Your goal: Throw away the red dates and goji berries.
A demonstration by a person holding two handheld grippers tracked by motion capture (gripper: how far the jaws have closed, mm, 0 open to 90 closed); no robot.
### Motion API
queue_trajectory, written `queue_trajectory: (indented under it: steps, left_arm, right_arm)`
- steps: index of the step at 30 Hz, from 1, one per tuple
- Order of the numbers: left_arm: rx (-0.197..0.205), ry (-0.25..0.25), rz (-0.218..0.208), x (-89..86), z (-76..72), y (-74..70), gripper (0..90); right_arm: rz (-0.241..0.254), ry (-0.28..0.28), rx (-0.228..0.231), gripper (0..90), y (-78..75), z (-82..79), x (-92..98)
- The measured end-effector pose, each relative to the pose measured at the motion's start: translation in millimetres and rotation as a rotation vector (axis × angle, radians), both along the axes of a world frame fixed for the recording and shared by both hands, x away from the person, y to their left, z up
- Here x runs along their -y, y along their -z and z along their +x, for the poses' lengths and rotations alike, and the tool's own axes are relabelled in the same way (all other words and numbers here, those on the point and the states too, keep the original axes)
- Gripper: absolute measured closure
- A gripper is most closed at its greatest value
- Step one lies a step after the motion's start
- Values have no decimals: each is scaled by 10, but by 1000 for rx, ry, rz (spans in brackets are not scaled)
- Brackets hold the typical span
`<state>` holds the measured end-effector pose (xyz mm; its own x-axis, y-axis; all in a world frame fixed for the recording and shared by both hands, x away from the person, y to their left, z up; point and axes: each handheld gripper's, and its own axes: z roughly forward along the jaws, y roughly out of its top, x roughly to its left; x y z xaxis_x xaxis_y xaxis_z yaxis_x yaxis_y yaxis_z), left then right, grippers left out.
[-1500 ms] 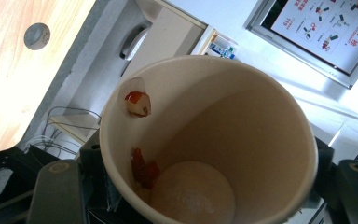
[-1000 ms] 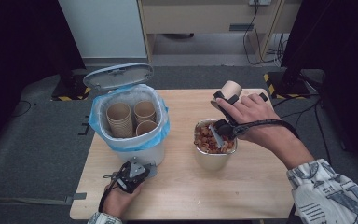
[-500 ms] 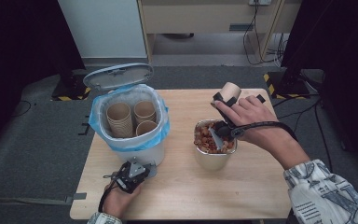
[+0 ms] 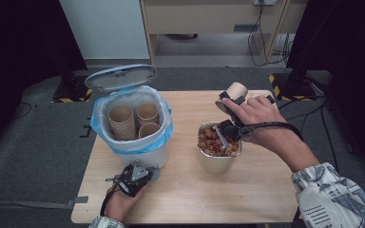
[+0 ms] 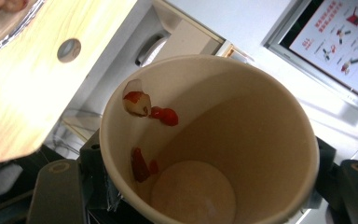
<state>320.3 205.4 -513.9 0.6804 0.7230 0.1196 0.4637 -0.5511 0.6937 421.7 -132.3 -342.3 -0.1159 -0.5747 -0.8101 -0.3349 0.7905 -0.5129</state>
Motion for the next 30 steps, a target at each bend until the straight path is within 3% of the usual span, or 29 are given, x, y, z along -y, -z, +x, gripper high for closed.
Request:
queue_trajectory:
  steps: [3,10,11,16,17,18,19,21,23,30]
  left_arm:
    - [-3,0,-1,-2,1,-1,897]
    - [0,0,-1,-1,0,0,897]
    - [-1,1,-1,-1,1,0,897]
    - [-1,1,-1,-2,1,0,897]
    - [-2,0,1,-2,1,-1,897]
    - [-2,0,0,-2,1,-1,897]
    - [-2,0,0,-2,1,-1,897]
    - [0,1,0,0,0,0,897]
    - [0,1,0,-1,0,0,897]
    - [-1,1,-1,-2,1,0,897]
  right_arm:
    - [11,6,-3,280,-4,12,11]
    - [-46,-8,19,279,-23,-6,12]
    - [-33,-1,16,279,-20,-18,16]
    - [-59,-10,79,280,-116,-40,27]
    - [-86,-6,135,281,-162,-48,26]
    - [-103,-3,163,281,-152,-55,27]
    - [-103,-3,163,281,-152,-55,27]
    - [-193,-5,195,284,-101,-73,10]
    - [-222,-2,210,285,-78,-70,20]
    - [-203,-7,200,285,-98,-70,19]
